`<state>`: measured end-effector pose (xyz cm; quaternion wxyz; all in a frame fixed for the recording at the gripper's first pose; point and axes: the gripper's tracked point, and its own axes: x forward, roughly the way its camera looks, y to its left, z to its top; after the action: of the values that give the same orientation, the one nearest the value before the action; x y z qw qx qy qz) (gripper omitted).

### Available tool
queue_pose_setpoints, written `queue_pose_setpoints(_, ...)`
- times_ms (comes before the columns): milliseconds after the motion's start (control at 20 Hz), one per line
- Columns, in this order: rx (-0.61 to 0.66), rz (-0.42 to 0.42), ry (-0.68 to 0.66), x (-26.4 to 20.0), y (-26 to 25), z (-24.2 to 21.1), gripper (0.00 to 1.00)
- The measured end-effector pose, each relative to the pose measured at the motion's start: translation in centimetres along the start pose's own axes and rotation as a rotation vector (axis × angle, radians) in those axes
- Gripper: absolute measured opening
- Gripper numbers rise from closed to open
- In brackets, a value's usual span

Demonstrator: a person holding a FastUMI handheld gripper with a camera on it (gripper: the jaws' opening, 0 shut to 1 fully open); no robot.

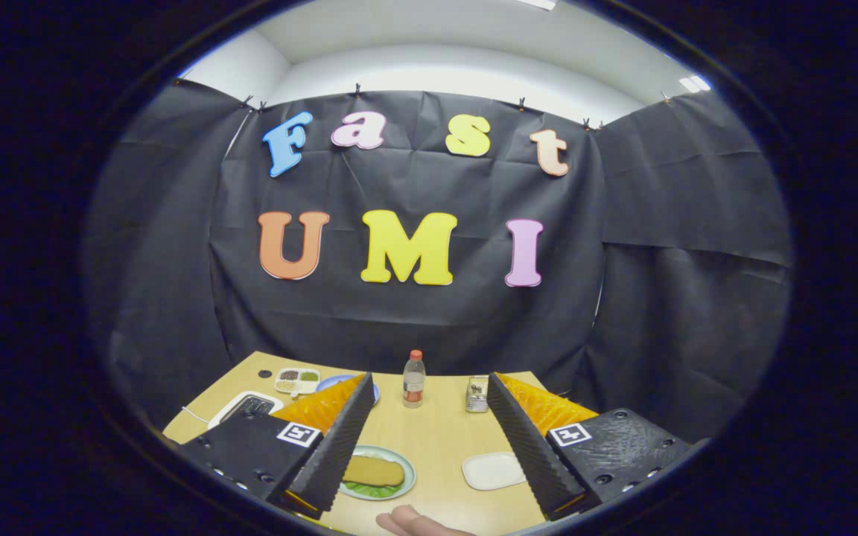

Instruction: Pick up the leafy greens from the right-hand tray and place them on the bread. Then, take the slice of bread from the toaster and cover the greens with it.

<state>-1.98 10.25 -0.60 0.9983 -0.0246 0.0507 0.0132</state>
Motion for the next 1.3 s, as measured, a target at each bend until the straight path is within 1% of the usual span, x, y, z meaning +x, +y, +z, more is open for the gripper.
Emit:
queue_pose_setpoints(100, 0.012, 0.015, 0.008, -1.4, -0.1, -0.1, 0.95)
queue_pose_setpoints(200, 0.012, 0.055, 0.018, -2.4, 0.5, -0.1, 0.95)
queue_pose_setpoints(300, -0.005, 0.061, 0.02, -2.7, 0.2, -0.4, 0.95)
queue_pose_setpoints(800, -0.047, 0.078, -0.01, -2.3, 0.5, 1.0, 0.95)
queue_pose_setpoints(1000, -0.059, 0.095, -0.002, -1.9, 1.4, 0.4, 0.95)
queue_pose_setpoints(1300, -0.04, 0.095, 0.013, -1.7, 1.8, -0.4, 0.96)
